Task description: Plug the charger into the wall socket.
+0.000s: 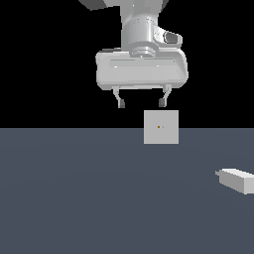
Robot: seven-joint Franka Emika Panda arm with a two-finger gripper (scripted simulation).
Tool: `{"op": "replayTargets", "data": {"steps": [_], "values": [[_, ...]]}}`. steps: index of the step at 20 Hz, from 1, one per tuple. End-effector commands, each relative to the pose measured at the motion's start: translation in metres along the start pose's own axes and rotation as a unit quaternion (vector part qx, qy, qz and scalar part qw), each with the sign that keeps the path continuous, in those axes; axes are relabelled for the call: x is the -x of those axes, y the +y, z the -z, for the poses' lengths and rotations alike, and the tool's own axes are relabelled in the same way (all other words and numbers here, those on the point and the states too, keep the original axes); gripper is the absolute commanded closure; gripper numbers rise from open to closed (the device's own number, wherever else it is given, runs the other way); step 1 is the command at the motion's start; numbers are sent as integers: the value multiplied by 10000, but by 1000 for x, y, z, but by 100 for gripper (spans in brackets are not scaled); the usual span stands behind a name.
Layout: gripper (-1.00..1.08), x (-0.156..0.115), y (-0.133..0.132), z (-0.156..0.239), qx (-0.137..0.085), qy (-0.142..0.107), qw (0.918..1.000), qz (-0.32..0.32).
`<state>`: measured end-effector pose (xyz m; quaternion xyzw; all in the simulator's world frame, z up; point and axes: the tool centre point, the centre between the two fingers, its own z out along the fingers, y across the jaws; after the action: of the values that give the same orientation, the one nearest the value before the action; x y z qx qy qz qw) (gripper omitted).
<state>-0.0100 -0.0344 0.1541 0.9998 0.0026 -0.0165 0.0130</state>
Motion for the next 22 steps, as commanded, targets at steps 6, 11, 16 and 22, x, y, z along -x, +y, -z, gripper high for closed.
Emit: {"op": "replayTargets", "data": {"steps": [6,11,16,22], "values": [[-92,3,3,-2,-4,30,10000,24],[-92,10,13,-8,-17,121,9999,97],[-92,22,30,-18,-37,273,9994,219],[-92,40,58,-36,-69,521,9978,416]]}}
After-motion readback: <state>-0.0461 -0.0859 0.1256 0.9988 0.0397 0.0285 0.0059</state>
